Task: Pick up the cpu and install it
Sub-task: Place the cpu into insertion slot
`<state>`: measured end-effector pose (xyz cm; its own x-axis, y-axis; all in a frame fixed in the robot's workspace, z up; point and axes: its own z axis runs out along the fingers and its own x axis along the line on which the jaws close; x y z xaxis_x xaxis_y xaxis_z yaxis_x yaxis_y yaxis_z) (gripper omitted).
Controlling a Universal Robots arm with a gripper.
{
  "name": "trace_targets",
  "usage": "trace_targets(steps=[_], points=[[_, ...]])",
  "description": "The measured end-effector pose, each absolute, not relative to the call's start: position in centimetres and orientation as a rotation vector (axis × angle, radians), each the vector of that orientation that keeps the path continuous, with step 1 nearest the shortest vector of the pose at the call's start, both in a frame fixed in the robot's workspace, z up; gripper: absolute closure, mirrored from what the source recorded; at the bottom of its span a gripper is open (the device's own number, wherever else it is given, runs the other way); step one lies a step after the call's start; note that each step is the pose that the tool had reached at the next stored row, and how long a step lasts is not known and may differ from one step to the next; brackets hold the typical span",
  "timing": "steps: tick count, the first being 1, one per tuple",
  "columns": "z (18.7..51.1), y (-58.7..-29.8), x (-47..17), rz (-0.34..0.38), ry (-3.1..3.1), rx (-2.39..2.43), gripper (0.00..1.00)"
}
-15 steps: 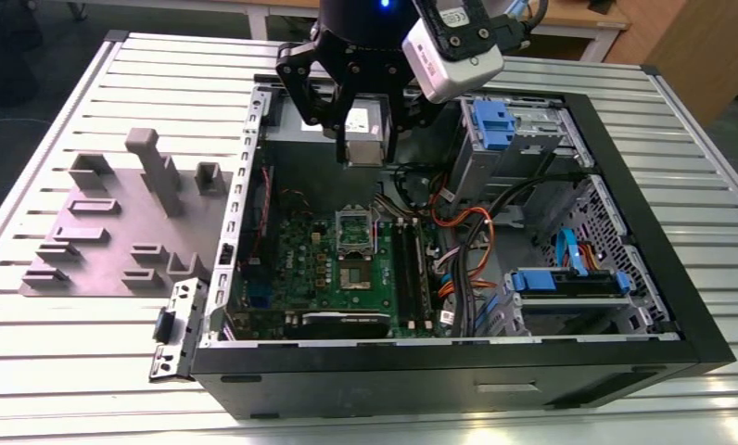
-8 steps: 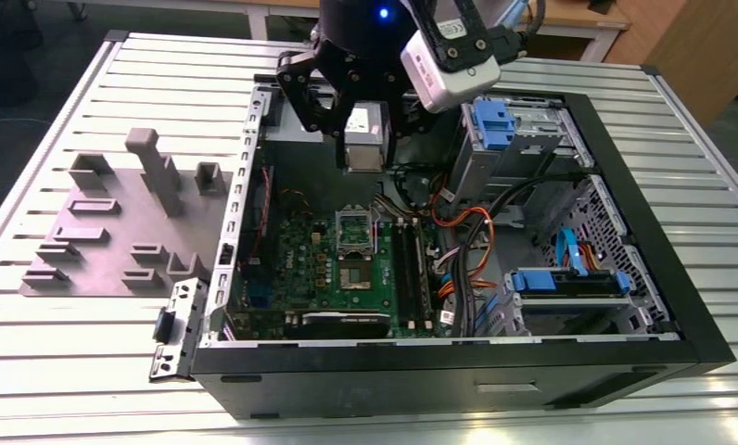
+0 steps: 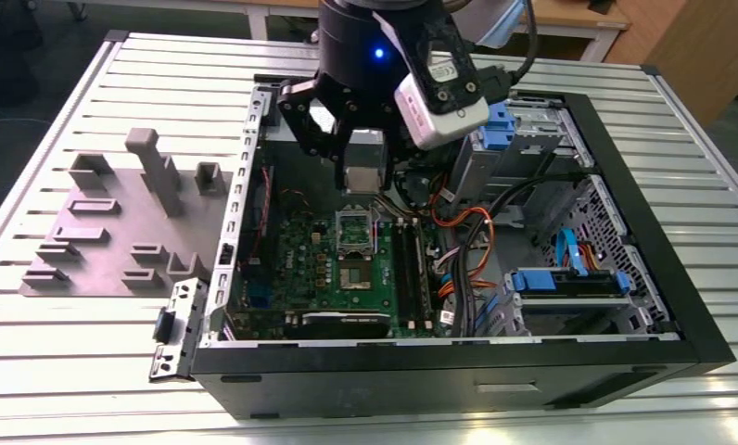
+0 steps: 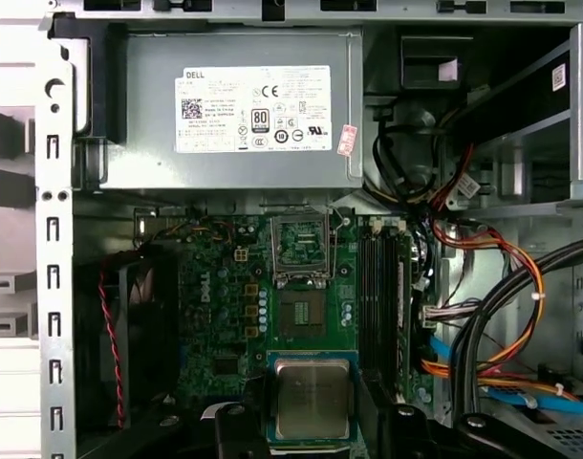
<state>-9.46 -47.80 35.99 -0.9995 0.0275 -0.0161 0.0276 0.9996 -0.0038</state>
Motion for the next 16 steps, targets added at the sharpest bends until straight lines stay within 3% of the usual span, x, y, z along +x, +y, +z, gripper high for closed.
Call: trace_targets(steps=[16], points=[[35.19, -47.8, -9.46, -0.006, 3.125, 0.039, 0.53]])
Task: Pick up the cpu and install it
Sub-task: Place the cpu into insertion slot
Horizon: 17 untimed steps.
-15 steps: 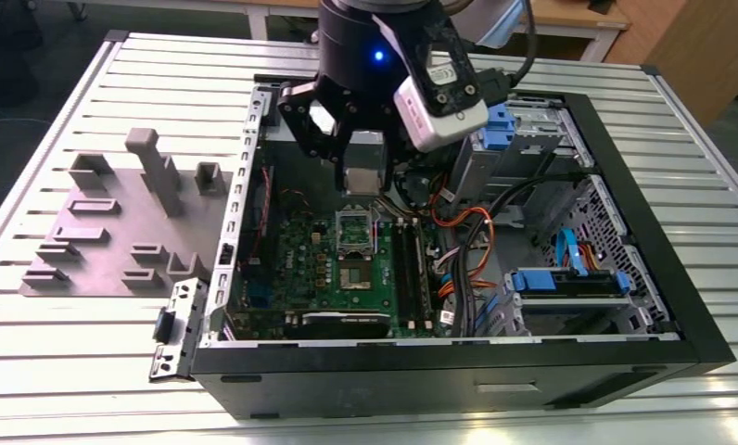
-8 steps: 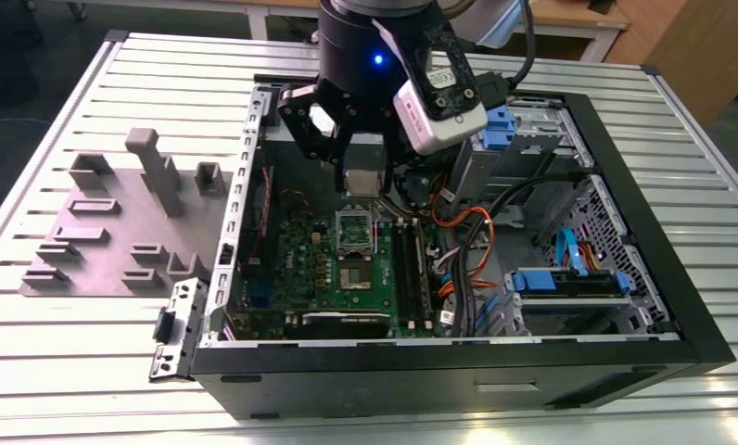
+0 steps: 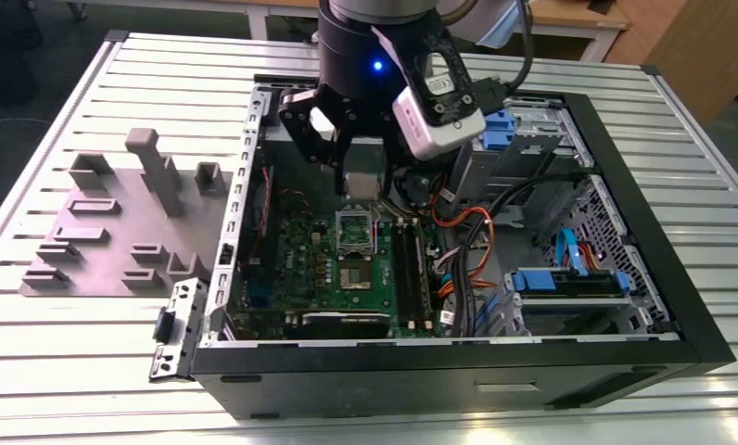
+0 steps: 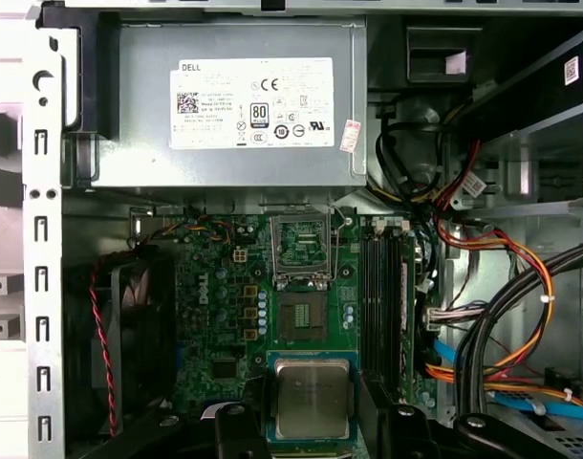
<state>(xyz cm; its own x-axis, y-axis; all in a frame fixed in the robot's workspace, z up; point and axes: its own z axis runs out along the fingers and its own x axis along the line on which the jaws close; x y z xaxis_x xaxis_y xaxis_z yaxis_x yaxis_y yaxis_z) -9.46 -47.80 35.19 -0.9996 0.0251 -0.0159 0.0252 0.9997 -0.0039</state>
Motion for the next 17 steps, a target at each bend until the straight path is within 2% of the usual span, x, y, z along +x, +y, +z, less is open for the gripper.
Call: trace_targets(steps=[17], points=[[33.6, -47.8, -9.5, -0.006, 3.126, 0.033, 0.53]])
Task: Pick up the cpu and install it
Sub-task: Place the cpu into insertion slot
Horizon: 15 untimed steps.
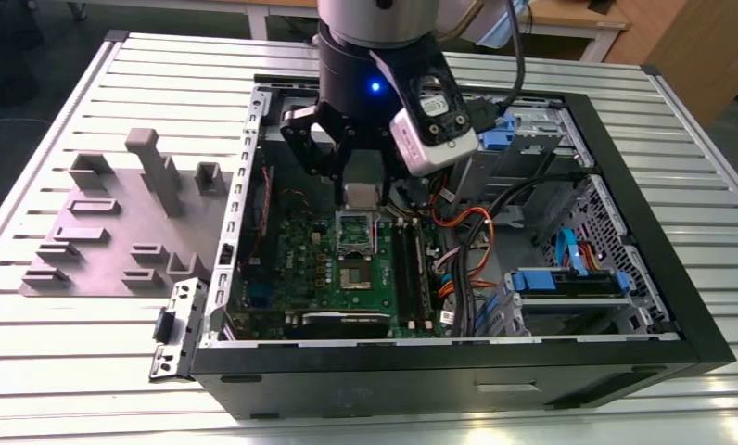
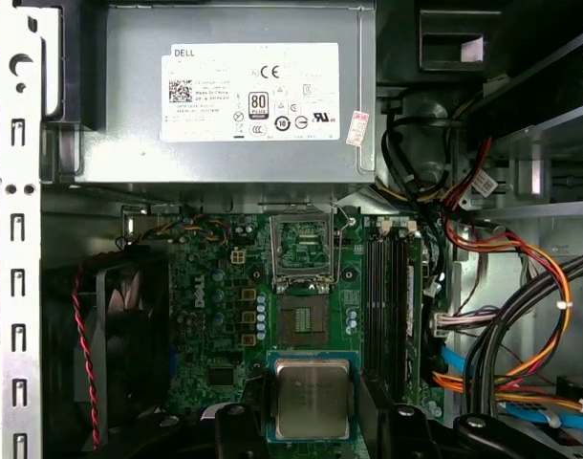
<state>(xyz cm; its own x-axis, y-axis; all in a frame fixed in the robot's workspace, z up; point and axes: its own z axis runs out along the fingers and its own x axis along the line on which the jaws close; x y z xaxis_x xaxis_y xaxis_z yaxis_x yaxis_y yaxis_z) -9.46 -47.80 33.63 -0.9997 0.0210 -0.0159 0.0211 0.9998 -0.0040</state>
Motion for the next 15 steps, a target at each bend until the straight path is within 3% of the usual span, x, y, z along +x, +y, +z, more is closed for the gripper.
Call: trace_targets(steps=[15], points=[[32.0, -48.3, -9.3, -0.006, 3.126, 0.033, 0.53]])
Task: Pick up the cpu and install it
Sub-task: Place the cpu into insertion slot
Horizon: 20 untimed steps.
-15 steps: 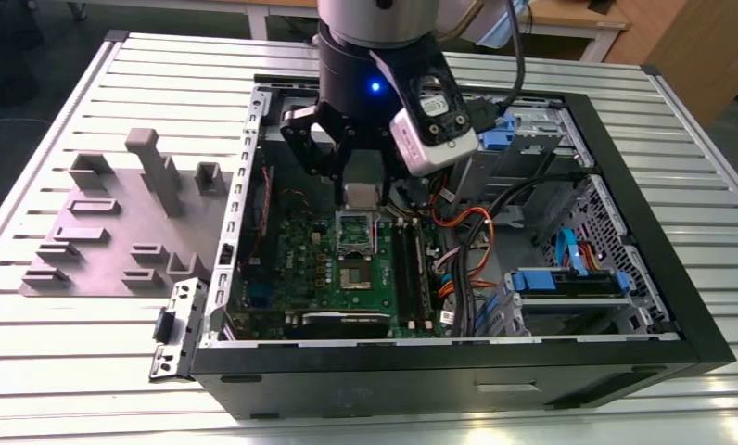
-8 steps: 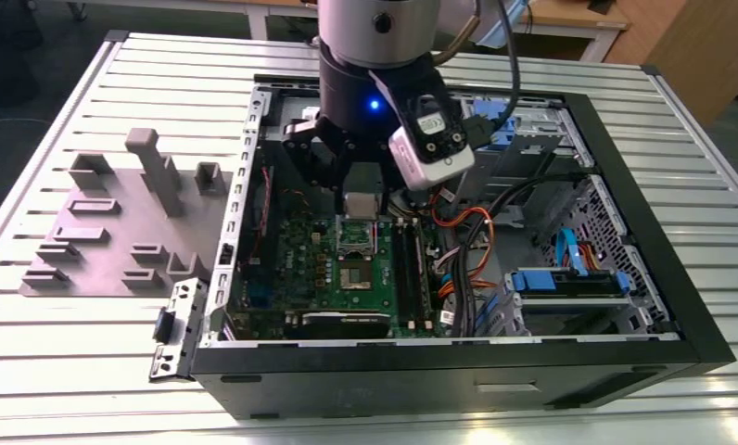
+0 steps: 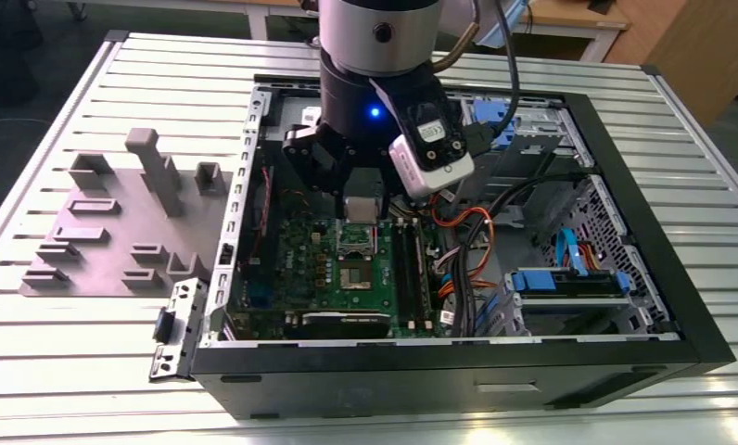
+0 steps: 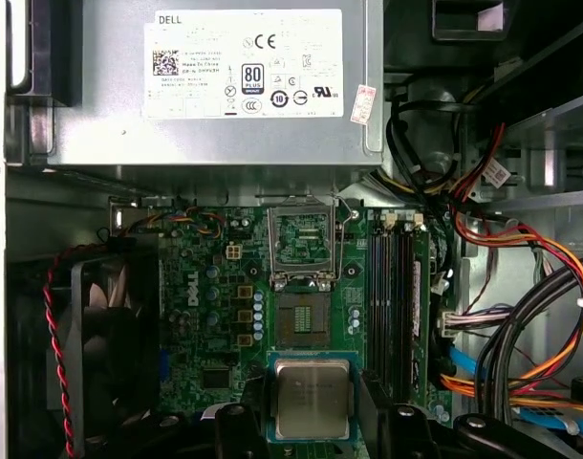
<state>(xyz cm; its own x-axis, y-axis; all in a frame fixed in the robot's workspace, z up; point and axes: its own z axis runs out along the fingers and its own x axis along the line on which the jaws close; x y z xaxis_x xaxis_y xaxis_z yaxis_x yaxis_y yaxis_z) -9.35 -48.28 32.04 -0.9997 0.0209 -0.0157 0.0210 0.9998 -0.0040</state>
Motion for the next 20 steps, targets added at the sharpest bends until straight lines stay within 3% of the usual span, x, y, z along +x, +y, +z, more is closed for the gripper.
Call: trace_targets(steps=[20], points=[[30.5, -48.3, -9.2, -0.006, 3.126, 0.033, 0.53]])
